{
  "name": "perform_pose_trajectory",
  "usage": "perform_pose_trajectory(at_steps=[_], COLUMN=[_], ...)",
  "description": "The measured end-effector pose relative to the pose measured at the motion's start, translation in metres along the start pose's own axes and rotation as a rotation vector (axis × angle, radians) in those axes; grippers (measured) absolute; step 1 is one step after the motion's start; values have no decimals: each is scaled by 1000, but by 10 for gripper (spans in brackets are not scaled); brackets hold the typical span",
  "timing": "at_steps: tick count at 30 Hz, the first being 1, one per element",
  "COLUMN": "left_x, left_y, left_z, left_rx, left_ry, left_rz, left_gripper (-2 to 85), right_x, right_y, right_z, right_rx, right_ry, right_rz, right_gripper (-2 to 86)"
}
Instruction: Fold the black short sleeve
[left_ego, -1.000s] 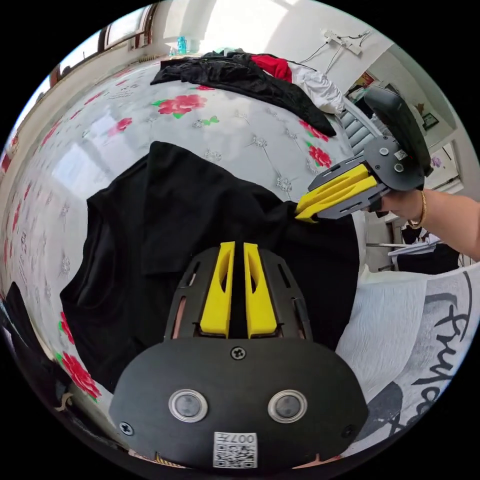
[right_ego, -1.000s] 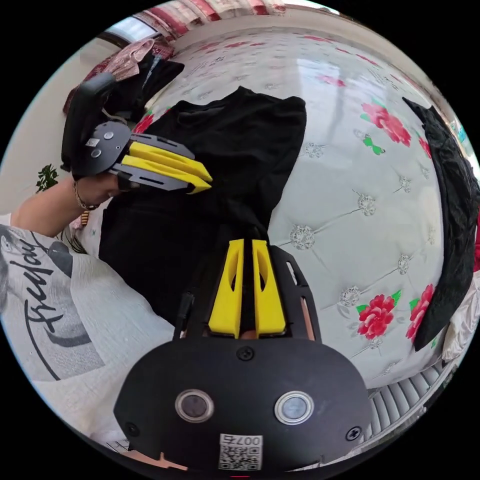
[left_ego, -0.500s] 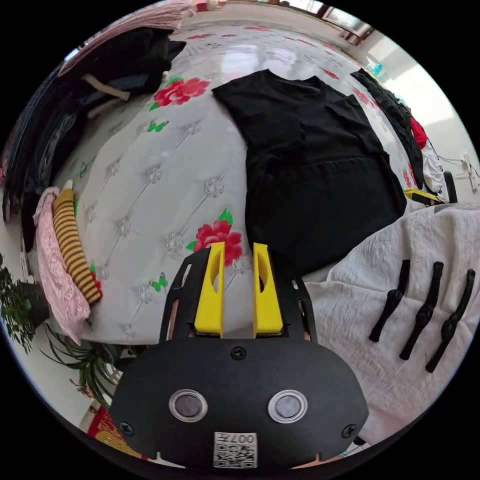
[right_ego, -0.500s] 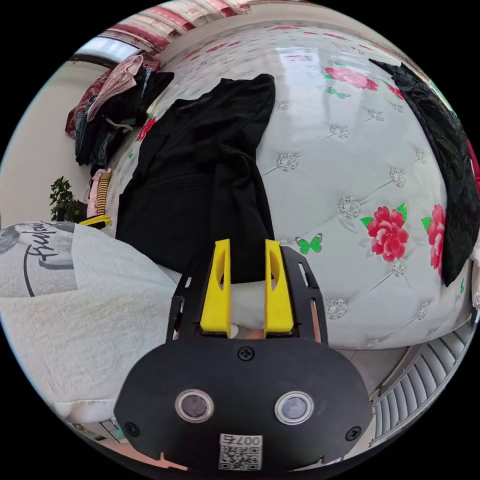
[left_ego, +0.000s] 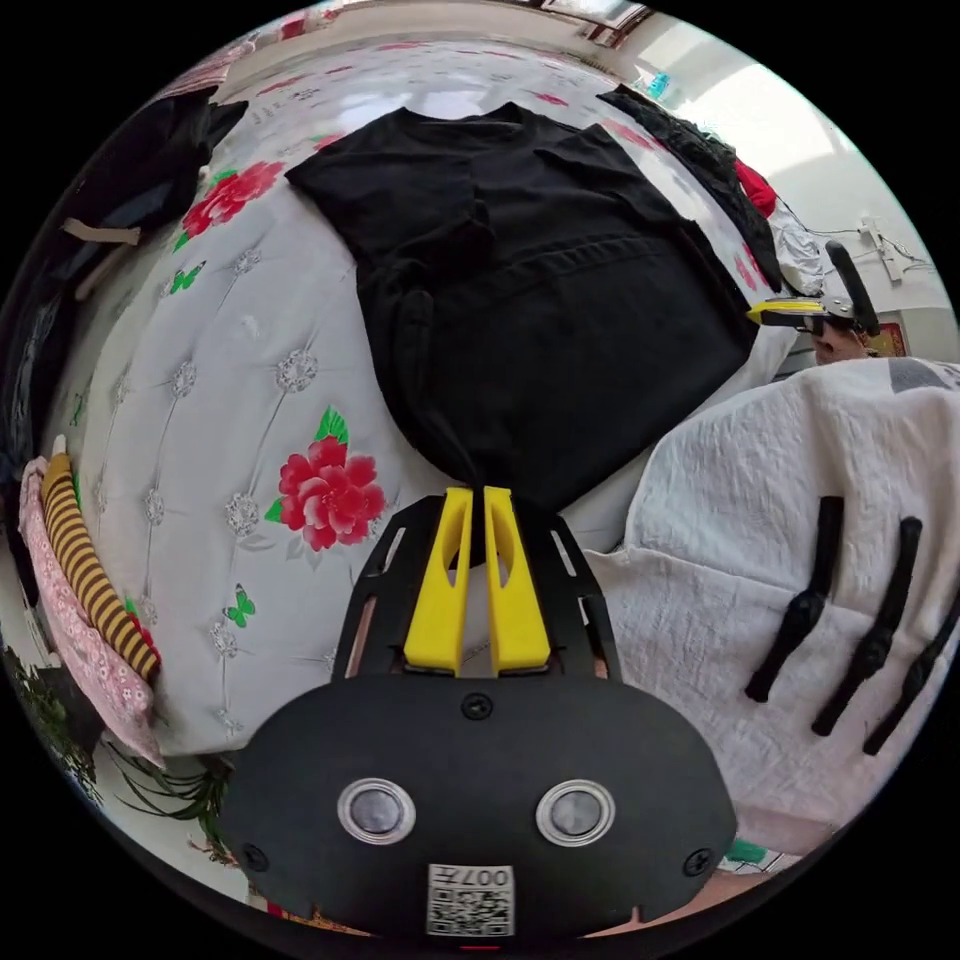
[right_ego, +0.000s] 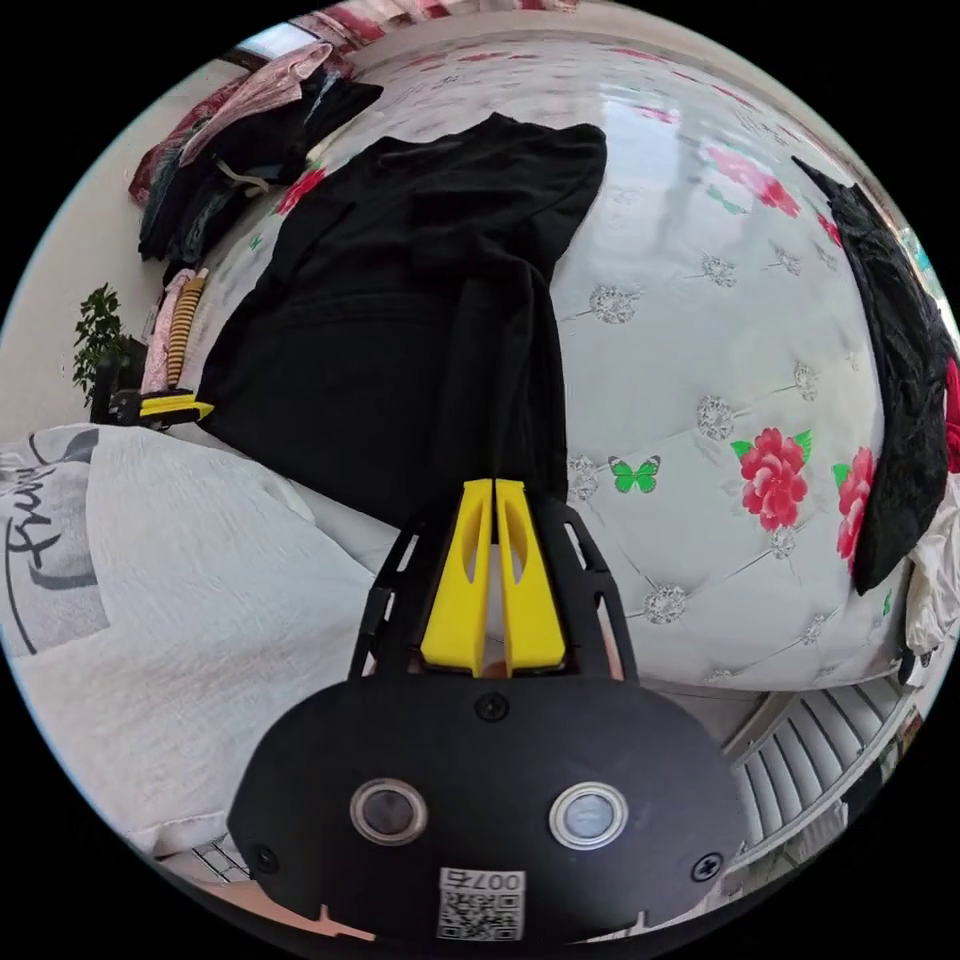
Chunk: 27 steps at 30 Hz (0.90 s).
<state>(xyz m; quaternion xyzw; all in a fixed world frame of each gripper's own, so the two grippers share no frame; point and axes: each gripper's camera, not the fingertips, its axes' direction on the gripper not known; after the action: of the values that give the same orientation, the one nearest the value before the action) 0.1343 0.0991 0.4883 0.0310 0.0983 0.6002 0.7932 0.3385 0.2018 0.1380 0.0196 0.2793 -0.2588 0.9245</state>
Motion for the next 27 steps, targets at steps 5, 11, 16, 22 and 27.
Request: perform_pose_trajectory(at_steps=[5, 11, 16, 22, 27], left_x=[-61, -139, -219, -299, -300], left_y=[8, -27, -105, -171, -136], left_z=[-78, -159, -219, -222, -184], left_rx=[171, 323, 479, 640, 617], left_ry=[324, 487, 503, 448, 469], left_rz=[-71, -92, -187, -520, -559], left_gripper=[-6, -5, 8, 77, 85], right_x=[74, 161, 214, 231, 265], right_y=[39, 36, -47, -159, -127], right_z=[-72, -149, -208, -198, -111], right_rx=[216, 471, 621, 568, 495], right_ry=[-291, -600, -673, -290, -318], right_rz=[89, 136, 103, 237, 318], right_gripper=[-2, -2, 5, 68, 87])
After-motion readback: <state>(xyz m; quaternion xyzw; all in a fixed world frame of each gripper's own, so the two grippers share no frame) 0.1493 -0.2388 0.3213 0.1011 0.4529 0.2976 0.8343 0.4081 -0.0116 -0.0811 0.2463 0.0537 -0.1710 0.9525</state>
